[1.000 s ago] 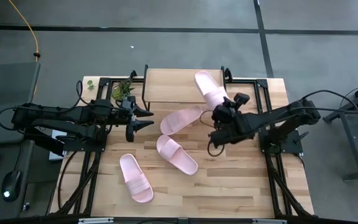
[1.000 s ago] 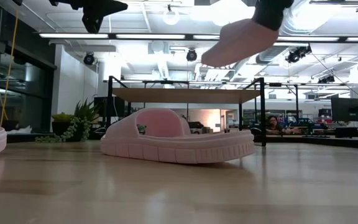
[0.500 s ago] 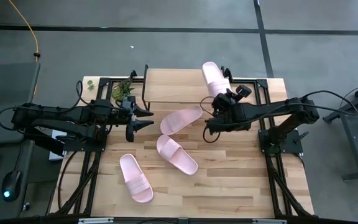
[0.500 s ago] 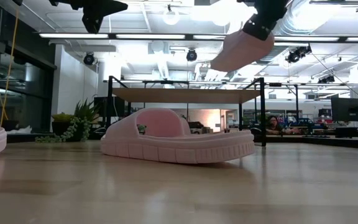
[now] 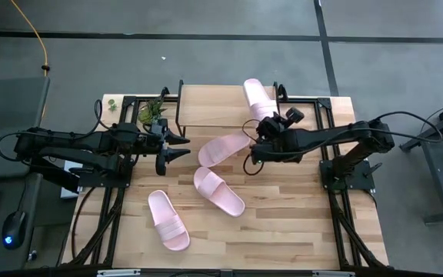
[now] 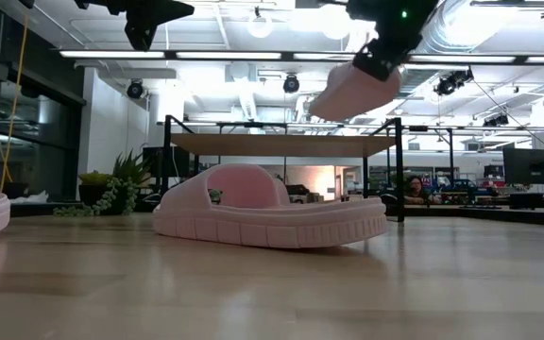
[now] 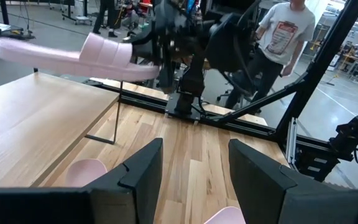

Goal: Pick and place slides into the shelf
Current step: Put the pink slide on the shelf

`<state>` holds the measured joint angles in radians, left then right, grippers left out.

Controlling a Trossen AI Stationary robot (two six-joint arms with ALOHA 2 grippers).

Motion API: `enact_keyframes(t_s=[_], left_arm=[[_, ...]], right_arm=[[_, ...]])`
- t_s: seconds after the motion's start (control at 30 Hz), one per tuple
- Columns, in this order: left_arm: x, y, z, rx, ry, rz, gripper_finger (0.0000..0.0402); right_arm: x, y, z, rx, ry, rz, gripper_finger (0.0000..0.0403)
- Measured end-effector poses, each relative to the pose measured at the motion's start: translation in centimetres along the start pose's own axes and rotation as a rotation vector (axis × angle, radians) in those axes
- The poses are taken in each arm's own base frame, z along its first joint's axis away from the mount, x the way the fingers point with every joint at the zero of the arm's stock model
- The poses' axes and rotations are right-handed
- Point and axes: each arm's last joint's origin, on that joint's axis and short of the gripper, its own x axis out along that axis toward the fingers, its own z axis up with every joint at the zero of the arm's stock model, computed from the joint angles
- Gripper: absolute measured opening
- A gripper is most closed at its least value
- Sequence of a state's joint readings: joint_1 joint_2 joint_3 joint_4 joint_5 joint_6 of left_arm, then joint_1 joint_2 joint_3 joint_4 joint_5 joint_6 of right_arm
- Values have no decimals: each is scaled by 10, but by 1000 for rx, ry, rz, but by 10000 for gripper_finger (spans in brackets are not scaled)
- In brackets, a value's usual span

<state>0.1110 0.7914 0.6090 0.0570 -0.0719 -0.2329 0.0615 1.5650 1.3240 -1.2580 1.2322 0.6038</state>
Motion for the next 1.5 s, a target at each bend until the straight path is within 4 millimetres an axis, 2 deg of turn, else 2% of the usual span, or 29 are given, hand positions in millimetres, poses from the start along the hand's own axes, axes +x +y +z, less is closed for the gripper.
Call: enact_keyframes(t_s=[0.27,0.6,1.07,1.5], left_arm=[[0,0,0,0,0,0,166],[0,0,0,0,0,0,166],[0,0,0,0,0,0,166],[0,0,0,0,0,0,166]], right_arm=[[16,7,-8,33,17,-42,0],[24,14,-1,102,-4,-23,0],[24,17,1,109,-1,0,0],[47,35,-2,45,68,-33,0]])
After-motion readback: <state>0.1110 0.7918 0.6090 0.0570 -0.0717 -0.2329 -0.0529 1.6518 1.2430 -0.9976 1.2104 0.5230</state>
